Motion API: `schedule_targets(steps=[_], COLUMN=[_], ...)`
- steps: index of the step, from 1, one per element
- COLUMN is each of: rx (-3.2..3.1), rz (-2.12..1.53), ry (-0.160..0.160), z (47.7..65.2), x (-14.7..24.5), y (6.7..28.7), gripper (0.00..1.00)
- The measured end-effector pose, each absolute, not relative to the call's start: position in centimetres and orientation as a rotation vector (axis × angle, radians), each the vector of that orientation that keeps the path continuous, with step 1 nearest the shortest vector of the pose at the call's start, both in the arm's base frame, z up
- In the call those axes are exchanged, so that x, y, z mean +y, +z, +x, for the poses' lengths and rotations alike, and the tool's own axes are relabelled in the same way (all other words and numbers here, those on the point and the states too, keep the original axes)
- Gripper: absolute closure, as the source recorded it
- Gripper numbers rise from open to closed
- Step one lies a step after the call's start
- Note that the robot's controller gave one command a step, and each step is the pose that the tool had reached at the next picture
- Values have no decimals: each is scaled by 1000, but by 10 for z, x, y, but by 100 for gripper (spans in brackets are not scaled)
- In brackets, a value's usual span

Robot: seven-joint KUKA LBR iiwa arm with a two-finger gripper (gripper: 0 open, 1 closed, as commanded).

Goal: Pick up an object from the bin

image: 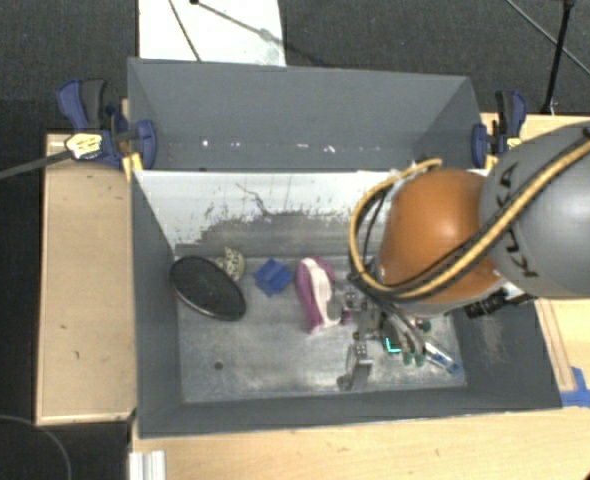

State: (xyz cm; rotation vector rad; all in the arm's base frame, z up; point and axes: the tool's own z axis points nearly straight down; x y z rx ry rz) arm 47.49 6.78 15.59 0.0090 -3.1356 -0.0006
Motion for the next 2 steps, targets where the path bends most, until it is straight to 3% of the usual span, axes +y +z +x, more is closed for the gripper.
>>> schedule_targets(steps=[1, 2], rx=[-3145, -3155], rz=[-162, 99], ry=[-8, -6], z=[549, 595], x=[139, 117], y=[167, 75], gripper=[0, 0])
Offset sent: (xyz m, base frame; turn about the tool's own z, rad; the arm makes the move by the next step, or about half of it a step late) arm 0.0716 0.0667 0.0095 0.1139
